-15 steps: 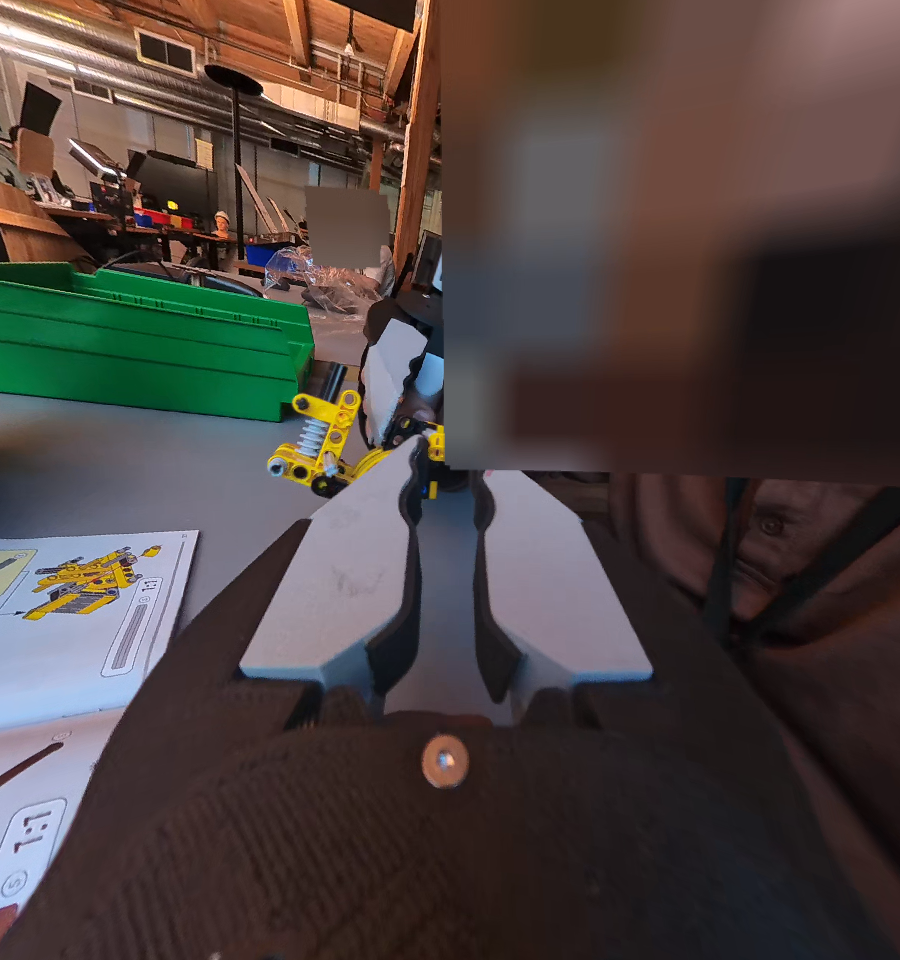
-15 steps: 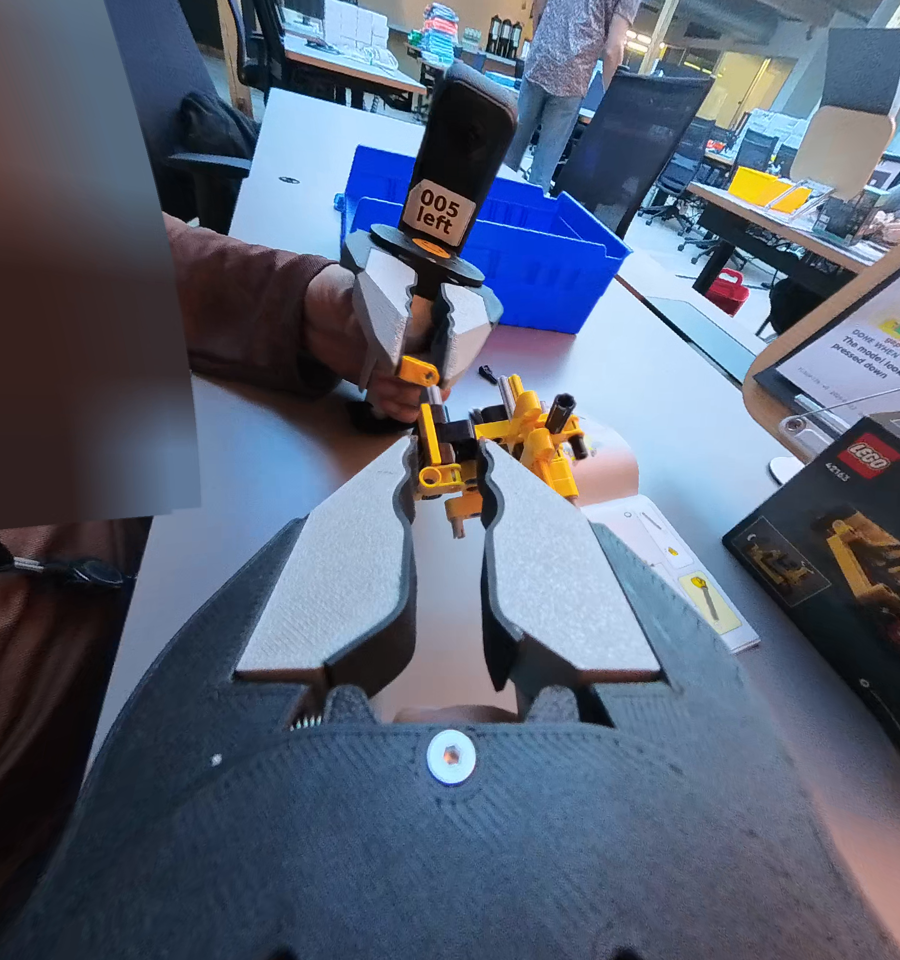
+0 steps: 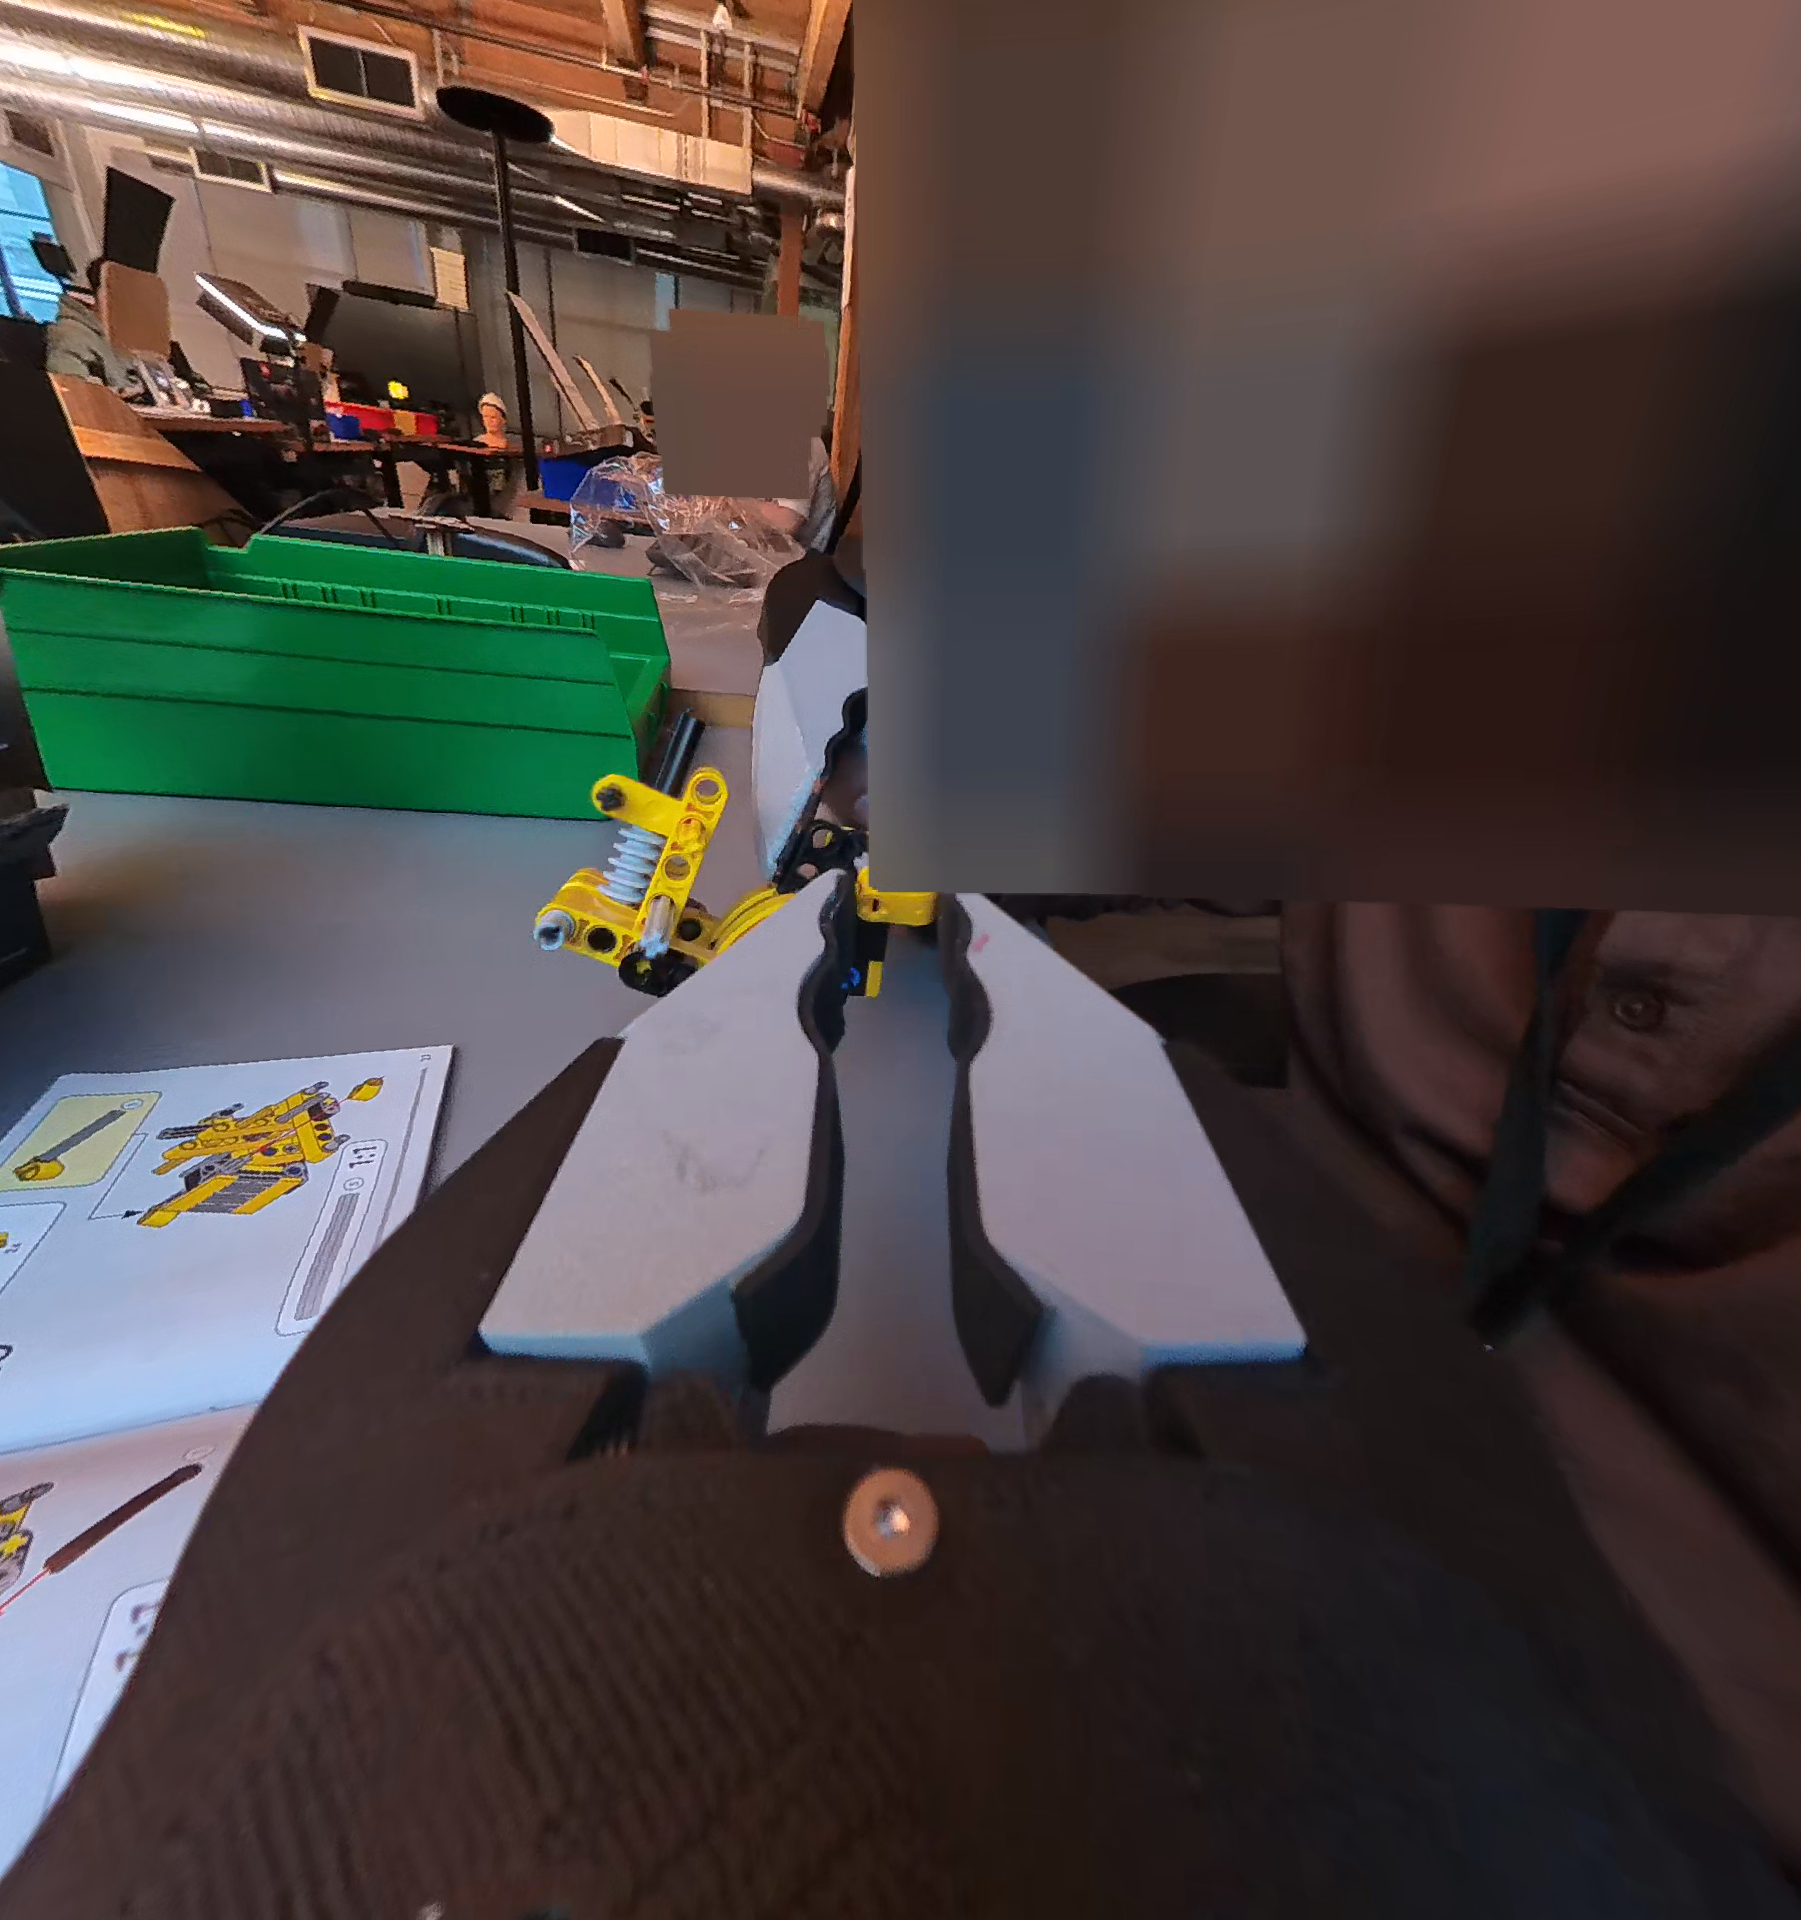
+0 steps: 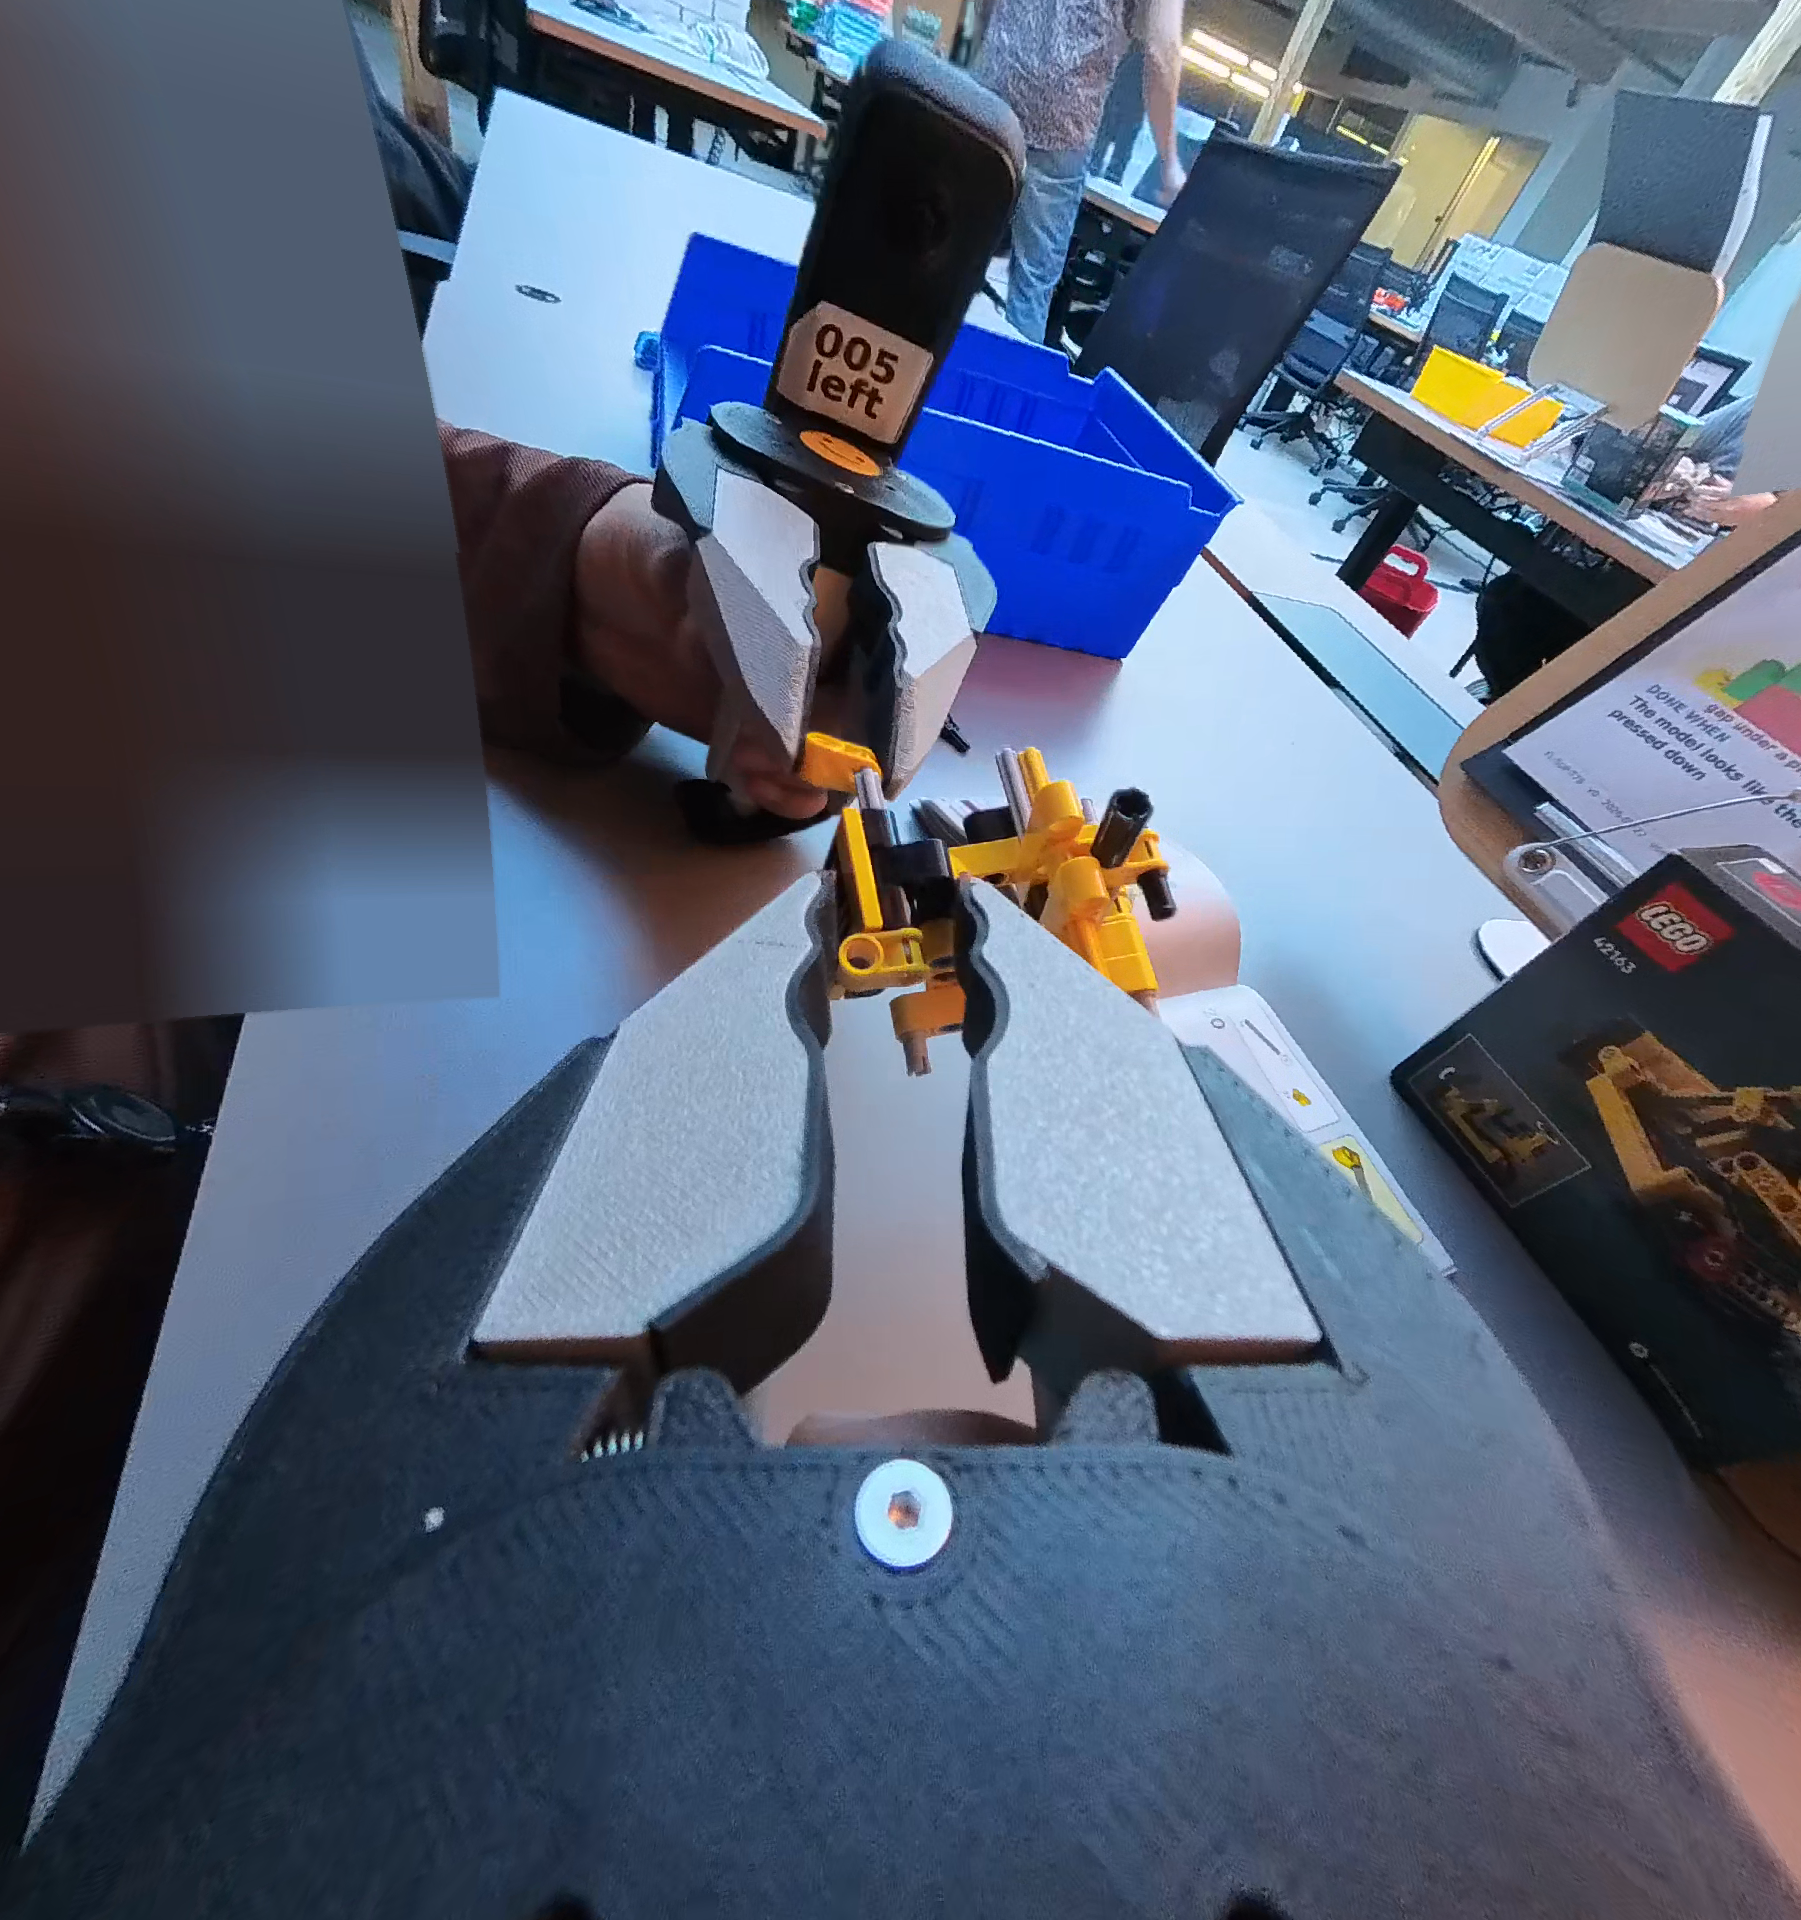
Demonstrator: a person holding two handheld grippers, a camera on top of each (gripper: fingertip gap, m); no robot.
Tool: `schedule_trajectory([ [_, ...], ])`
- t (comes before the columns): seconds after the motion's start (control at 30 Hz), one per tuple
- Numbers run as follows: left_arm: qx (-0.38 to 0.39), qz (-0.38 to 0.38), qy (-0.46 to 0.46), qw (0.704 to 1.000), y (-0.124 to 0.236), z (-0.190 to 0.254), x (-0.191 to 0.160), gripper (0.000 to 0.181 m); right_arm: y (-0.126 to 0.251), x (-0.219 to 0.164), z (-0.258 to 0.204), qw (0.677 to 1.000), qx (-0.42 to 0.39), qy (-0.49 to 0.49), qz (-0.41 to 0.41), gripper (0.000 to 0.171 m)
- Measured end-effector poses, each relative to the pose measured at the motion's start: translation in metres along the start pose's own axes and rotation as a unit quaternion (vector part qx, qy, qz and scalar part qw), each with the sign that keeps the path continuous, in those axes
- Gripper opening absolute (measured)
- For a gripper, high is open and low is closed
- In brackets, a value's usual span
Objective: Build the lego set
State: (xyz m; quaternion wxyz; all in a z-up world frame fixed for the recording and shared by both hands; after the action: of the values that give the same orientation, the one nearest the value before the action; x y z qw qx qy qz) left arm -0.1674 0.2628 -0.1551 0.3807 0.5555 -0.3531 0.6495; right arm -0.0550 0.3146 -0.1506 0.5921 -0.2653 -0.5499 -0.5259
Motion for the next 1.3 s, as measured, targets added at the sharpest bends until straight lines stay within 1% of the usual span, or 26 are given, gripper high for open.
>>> schedule_trajectory([
  [0.17, 0.013, -0.011, -0.014, 1.000, 0.000, -0.001, -0.001, 0.013, -0.001, -0.002, 0.000, 1.000, 0.000, -0.002, -0.008, 0.019],
  [0.33, 0.046, -0.037, -0.063, 0.996, -0.001, -0.001, -0.004, 0.012, -0.002, -0.006, 0.002, 1.000, -0.005, -0.008, -0.023, 0.019],
  [0.67, 0.110, -0.122, -0.149, 0.975, -0.004, -0.004, -0.013, 0.012, -0.007, -0.019, 0.005, 0.997, -0.013, -0.013, -0.075, 0.019],
  [0.9, 0.120, -0.154, -0.151, 0.969, -0.005, -0.005, -0.020, 0.013, -0.011, -0.026, 0.004, 0.995, -0.011, -0.013, -0.098, 0.019],
  [1.1, 0.142, -0.218, -0.147, 0.954, -0.007, -0.009, -0.034, 0.013, -0.017, -0.041, 0.003, 0.990, -0.003, -0.025, -0.141, 0.019],
  [1.3, 0.157, -0.258, -0.126, 0.945, -0.011, -0.013, -0.042, 0.012, -0.021, -0.053, 0.006, 0.984, 0.023, -0.074, -0.161, 0.019],
])
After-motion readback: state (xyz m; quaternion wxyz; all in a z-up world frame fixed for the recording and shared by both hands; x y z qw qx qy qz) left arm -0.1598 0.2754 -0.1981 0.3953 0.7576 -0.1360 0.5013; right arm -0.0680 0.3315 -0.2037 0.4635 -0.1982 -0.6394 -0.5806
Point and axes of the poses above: each gripper's, where its closed fingertips meet, y back along the fingers, x out of its top, z = x × y across the jaws, the point moved 6 cm from there along y, back along the fingers, and after that the axes turned 5 degrees about x, right-handed, at the moved point
